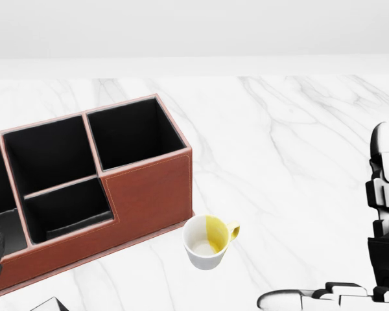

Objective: Pick up the book and place it in the front compartment of the caddy.

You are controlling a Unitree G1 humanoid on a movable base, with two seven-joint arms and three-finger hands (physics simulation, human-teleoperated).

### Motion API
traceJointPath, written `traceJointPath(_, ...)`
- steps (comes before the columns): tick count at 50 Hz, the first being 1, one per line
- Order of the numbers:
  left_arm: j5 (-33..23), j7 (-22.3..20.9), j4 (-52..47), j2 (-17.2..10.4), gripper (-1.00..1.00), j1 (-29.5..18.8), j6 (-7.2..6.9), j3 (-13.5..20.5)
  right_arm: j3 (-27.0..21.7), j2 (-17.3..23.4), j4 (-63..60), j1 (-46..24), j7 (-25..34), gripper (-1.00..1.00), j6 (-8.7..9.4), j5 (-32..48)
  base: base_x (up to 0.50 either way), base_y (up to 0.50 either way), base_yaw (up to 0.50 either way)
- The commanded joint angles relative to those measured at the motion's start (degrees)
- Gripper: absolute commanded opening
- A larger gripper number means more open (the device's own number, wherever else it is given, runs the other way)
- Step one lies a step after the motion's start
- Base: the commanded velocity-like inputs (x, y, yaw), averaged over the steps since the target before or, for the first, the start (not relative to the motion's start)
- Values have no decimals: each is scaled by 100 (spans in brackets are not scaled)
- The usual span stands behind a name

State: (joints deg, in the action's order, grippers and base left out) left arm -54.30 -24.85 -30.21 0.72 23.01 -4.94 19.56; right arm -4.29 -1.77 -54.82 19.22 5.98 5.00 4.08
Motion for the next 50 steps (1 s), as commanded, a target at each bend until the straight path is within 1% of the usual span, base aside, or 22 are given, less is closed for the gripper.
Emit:
traceJointPath(1,-178,38,744,-53,100,-167,273,46,15,-15,519,-157,-28,99,0,19,0,0,0)
traceJointPath(4,-206,50,800,-67,100,-170,296,17,22,-14,532,-162,-31,100,0,37,0,0,0)
traceJointPath(6,-278,104,891,-97,100,-167,347,-15,20,-14,523,-171,-39,99,0,45,0,0,0)
traceJointPath(7,-298,149,987,-117,100,-142,419,-43,7,-13,543,-180,-42,100,0,42,0,0,0)
traceJointPath(9,-288,149,996,-116,100,-144,414,-41,1,-17,541,-179,-43,100,0,37,0,0,0)
traceJointPath(11,-275,146,1034,-138,100,-128,470,-42,9,-20,512,-169,-45,100,0,45,0,0,0)
traceJointPath(17,-348,219,1231,-182,100,-159,496,-42,-10,-24,473,-155,-36,99,0,16,0,0,0)
traceJointPath(20,-399,274,1437,-240,100,-181,535,-74,-14,-30,453,-155,-33,99,0,10,0,0,0)
traceJointPath(24,-421,332,1638,-320,100,-261,488,-82,0,-33,446,-157,-44,99,0,25,0,0,0)
traceJointPath(31,-425,537,2061,-451,100,-304,501,-80,31,-35,404,-139,-61,100,0,-9,0,0,0)
traceJointPath(34,-413,597,2233,-506,100,-354,457,-73,-9,-33,404,-155,-71,100,0,-35,0,0,0)
traceJointPath(39,-417,694,2440,-588,100,-413,428,-119,-9,-36,388,-161,-74,99,0,-22,0,0,0)
traceJointPath(40,-467,762,2469,-603,100,-364,470,-148,-8,-36,427,-165,-78,99,0,-14,0,0,0)
traceJointPath(41,-424,856,2415,-613,-82,-343,575,-143,-14,-36,433,-173,-84,99,0,-14,0,0,0)
traceJointPath(42,-364,767,2332,-590,-100,-319,555,-117,-18,-34,436,-175,-83,99,0,-15,0,0,0)
traceJointPath(43,-390,724,2232,-572,-100,-275,538,-100,-21,-36,429,-174,-81,100,0,-21,0,0,0)
traceJointPath(47,-422,731,2287,-581,-100,-276,623,-56,-37,-40,433,-180,-83,100,0,-29,0,0,0)
traceJointPath(49,-447,758,2310,-570,-100,-277,634,-45,-35,-38,471,-196,-90,99,0,-13,0,0,0)
traceJointPath(50,-458,796,2366,-558,-100,-268,666,-67,-54,-41,488,-217,-98,100,0,-33,0,0,0)
